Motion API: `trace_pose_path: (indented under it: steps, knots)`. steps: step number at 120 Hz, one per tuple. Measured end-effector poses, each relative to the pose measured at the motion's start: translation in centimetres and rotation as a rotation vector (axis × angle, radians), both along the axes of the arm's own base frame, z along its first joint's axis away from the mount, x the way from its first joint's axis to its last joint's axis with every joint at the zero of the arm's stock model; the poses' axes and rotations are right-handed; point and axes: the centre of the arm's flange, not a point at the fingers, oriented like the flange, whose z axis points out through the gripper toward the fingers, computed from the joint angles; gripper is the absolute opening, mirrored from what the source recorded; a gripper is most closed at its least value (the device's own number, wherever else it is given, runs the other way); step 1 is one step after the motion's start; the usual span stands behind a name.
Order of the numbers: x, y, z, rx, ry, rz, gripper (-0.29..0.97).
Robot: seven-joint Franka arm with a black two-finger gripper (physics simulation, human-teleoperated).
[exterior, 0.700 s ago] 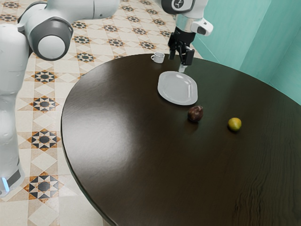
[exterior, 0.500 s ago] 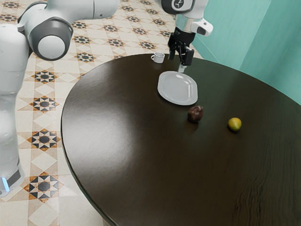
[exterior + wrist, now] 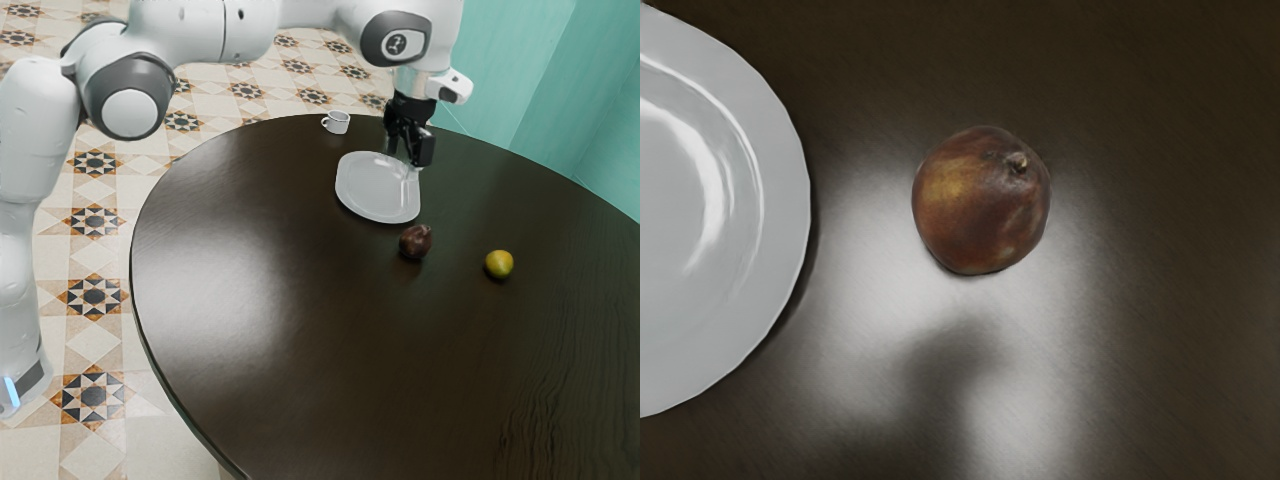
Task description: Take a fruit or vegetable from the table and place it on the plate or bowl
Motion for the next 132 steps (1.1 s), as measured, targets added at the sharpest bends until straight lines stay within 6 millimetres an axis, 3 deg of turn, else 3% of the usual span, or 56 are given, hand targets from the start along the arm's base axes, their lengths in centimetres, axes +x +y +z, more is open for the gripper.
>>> trace_pose_path:
  steps: [13,36,63,112,132]
  knots:
    - [1.6,-0.5,-0.7,-0.011,-0.039,-0.001,0.68]
    - [2.7,-1.5,-1.4,-0.021,-0.066,-0.012,0.68]
    - [3.6,-6.0,-3.3,0.029,-0.046,-0.111,0.68]
    - [2.4,-5.5,-4.5,0.097,0.116,-0.138,0.68]
    - [2.7,-5.0,-7.0,0.107,0.175,-0.163,0.68]
